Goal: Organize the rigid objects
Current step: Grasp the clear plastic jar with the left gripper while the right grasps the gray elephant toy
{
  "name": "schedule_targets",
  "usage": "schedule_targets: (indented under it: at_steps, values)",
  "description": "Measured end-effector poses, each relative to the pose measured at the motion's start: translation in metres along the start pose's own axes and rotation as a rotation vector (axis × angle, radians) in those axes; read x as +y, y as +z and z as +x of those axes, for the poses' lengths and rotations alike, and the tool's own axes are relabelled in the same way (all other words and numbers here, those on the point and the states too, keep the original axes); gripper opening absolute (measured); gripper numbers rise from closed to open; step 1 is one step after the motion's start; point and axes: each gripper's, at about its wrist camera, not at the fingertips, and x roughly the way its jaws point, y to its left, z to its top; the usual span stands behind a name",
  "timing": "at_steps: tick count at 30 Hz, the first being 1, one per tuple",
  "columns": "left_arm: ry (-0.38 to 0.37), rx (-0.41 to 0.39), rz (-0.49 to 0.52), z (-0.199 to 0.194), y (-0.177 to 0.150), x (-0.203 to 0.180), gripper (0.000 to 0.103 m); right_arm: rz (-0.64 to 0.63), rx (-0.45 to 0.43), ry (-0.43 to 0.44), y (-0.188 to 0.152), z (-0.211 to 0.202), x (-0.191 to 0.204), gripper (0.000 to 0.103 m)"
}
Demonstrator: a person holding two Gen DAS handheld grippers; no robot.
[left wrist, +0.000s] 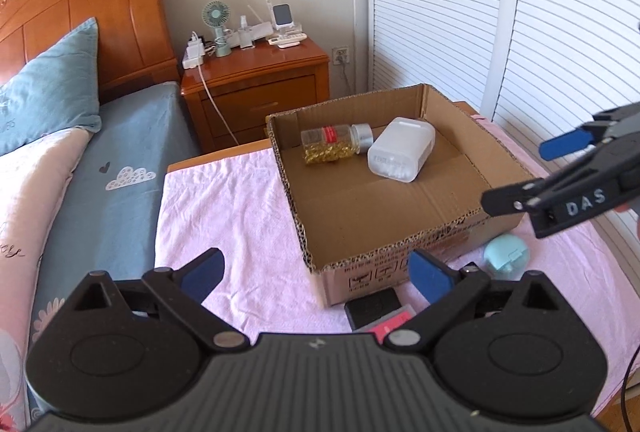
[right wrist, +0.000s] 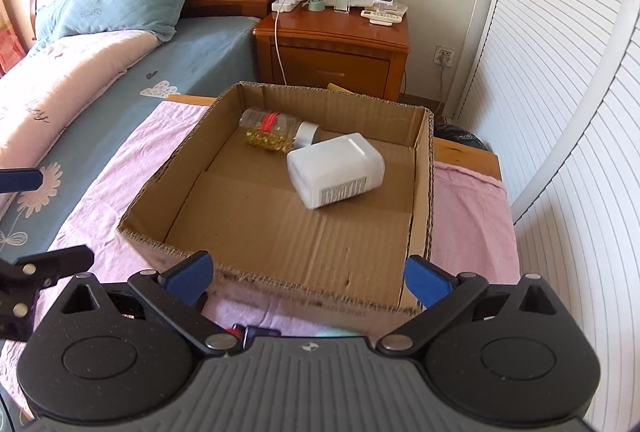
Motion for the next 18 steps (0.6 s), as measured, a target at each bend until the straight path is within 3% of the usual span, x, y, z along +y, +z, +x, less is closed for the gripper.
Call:
schedule_targets:
  at_steps: [6, 11, 18]
  values:
    - [-0.032, 0.019, -0.012, -0.005, -0.027, -0.011, 0.101, 0.018, 0.006, 0.049, -0.043, -0.015, 0.005, 0.103]
    - [-0.074, 0.038, -0.005, -0.008, -0.052, -0.024, 0.101, -0.016, -0.002, 0.037, -0.082, -0.021, 0.012, 0.103]
    - [-0.042, 0.003, -0.015, -0.024, -0.084, -0.033, 0.101, -0.039, 0.021, 0.108, -0.136, -0.023, 0.022, 0.103]
